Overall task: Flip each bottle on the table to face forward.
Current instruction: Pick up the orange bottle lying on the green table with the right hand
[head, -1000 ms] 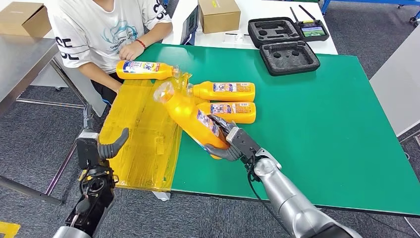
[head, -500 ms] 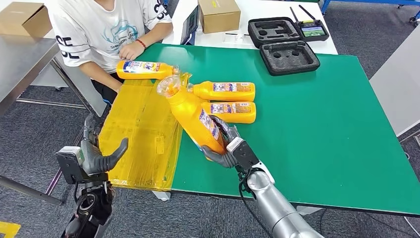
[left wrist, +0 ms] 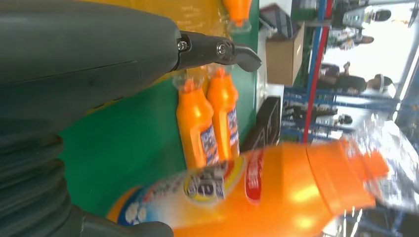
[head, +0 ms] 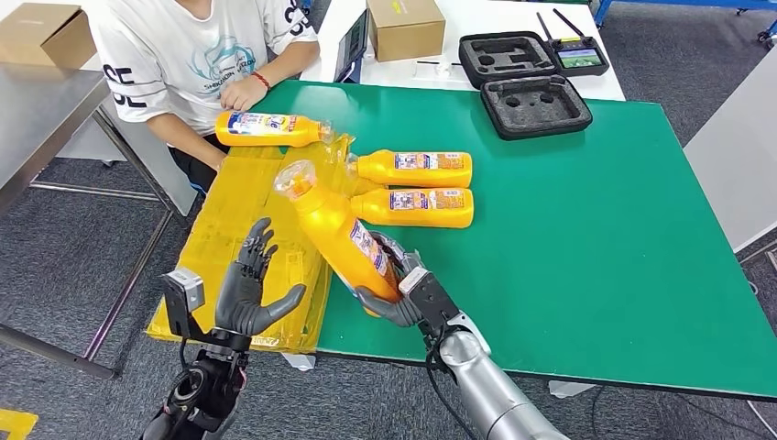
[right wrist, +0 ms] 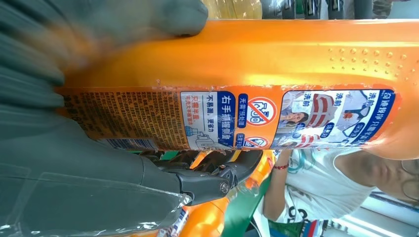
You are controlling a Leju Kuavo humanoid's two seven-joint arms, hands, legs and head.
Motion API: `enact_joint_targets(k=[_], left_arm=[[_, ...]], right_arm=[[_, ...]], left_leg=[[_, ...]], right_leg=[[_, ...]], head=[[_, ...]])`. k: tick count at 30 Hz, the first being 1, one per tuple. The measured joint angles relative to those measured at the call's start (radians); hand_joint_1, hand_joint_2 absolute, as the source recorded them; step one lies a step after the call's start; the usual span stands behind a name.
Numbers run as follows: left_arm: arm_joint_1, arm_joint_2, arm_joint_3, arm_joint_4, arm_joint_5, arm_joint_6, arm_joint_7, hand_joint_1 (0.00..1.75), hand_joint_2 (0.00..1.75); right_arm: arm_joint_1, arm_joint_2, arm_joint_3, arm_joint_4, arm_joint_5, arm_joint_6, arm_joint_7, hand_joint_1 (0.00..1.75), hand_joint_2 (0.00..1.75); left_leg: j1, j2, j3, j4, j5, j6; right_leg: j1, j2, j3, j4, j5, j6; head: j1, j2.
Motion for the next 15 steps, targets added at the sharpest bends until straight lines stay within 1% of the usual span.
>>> enact_joint_targets(k=[2, 5, 9, 15], left_arm=[[-0.003, 0.0, -0.011, 0.0, 0.003, -0.006, 0.002, 0.0, 1.75], [-0.023, 0.002, -0.032, 0.011, 0.026, -0.037, 0.025, 0.0, 1.75], [-0.087, 0.002, -0.077, 0.076, 0.084, -0.084, 0.053, 0.0, 1.75], [-0.178, -0.003, -0.131, 0.193, 0.142, -0.118, 0.051, 0.0, 1.75]], right_arm=[[0.001, 0.003, 0.0, 0.005, 0.0, 0.0, 0.0, 1.75, 1.75], [0.005, 0.008, 0.001, 0.008, 0.0, -0.001, 0.0, 1.75, 1.75], [0.025, 0.023, 0.01, 0.0, 0.029, 0.001, 0.003, 1.75, 1.75], [0.038, 0.039, 0.032, 0.0, 0.081, 0.012, 0.014, 1.75, 1.75]], left_leg=[[0.0, 0.0, 0.0, 0.0, 0.0, 0.0], [0.0, 0.0, 0.0, 0.0, 0.0, 0.0], [0.0, 0.0, 0.0, 0.0, 0.0, 0.0], [0.0, 0.0, 0.0, 0.0, 0.0, 0.0]], right_leg=[[0.0, 0.0, 0.0, 0.0, 0.0, 0.0], [0.0, 0.0, 0.0, 0.0, 0.0, 0.0], [0.0, -0.001, 0.0, 0.0, 0.0, 0.0], [0.0, 0.0, 0.0, 0.0, 0.0, 0.0]], head=[[0.0, 0.0], [0.0, 0.0], [0.0, 0.0], [0.0, 0.0]])
